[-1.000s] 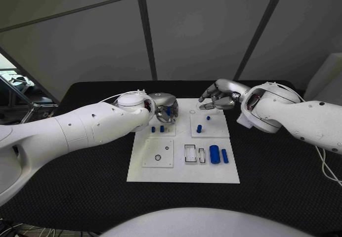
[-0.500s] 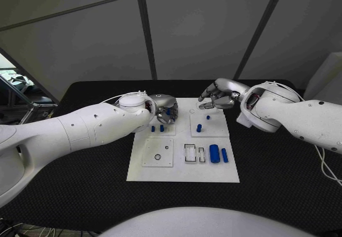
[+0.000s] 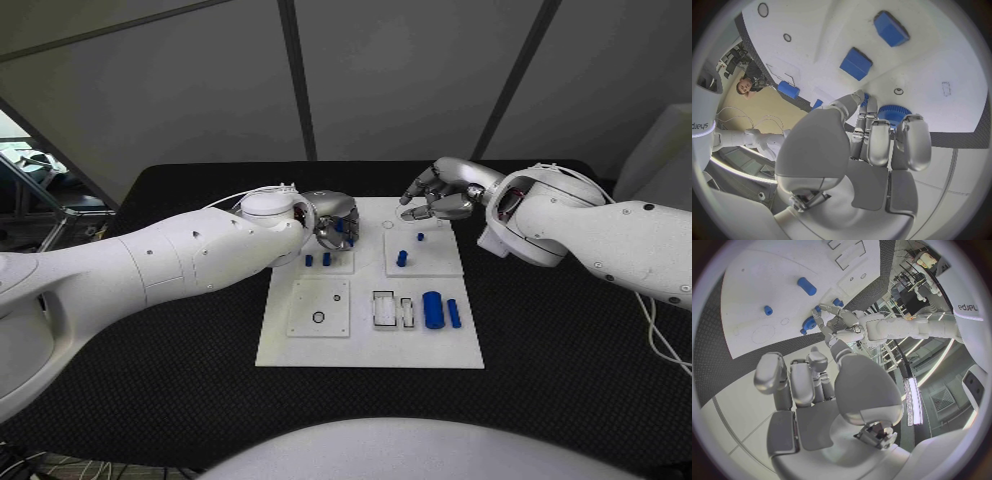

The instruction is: Assemble the parts on the task board

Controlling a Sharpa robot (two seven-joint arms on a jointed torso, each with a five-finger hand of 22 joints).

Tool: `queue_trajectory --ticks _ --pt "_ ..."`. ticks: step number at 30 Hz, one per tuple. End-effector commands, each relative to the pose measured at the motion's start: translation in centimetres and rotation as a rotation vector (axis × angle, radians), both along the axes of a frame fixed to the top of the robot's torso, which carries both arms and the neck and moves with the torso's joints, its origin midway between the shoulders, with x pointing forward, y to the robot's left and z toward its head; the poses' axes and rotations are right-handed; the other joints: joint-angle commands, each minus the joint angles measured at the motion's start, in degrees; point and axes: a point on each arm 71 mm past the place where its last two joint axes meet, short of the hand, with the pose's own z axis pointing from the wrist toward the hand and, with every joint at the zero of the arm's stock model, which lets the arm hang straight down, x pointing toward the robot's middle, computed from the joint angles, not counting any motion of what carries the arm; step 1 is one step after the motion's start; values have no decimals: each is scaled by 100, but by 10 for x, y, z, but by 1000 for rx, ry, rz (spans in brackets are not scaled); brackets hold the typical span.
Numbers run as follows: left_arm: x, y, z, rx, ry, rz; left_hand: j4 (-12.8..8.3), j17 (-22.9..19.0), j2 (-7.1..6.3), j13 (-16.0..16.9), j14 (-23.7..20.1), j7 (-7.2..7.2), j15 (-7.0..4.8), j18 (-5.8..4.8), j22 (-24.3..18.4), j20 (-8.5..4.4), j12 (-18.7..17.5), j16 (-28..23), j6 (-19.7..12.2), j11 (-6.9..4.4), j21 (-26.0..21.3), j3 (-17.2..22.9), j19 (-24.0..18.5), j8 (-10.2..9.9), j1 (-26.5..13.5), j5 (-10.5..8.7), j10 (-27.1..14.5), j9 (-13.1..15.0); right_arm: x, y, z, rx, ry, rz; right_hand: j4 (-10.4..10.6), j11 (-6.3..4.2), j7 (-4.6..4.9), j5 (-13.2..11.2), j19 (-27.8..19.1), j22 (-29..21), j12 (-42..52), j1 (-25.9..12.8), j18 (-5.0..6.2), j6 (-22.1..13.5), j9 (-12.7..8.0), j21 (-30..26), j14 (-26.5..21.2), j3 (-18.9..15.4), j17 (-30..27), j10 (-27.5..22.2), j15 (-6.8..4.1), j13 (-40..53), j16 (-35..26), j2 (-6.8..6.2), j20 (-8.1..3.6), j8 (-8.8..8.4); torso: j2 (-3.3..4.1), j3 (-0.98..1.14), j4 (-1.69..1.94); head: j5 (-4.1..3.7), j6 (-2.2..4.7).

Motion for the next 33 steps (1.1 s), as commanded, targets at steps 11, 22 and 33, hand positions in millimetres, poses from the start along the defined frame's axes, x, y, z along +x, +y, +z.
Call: queue_trajectory --ticks 11,22,33 --pt "-1 -3 -1 -9 -3 -29 -197 -34 206 -30 161 -16 -57 -35 376 -39 -122 44 309 -39 131 272 111 -94 119 -11 351 -29 0 1 2 4 -9 6 13 11 0 30 -16 -4 -12 28 84 22 -9 -22 123 41 7 3 -44 -2 -34 7 3 19 -4 -4 7 -11 -13" --pt "-5 3 7 -73 -39 -24 -208 -40 194 -42 161 -13 -60 -35 385 -44 -194 50 384 -41 133 275 109 -127 43 -19 417 -34 0 0 2 3 -9 3 13 11 0 30 -16 -4 -12 28 84 22 -9 -22 123 41 7 3 -44 -2 -34 7 3 19 -6 -1 10 -15 12" --pt "-3 20 34 -143 -62 19 -204 -46 181 -52 160 2 -52 -37 394 -40 -245 53 411 -31 138 268 110 -155 -11 -22 440 -40 1 -2 2 2 -10 -2 13 11 0 30 -16 -4 -12 28 84 22 -9 -22 123 41 7 3 -44 -2 -34 7 3 19 -4 1 7 4 36"
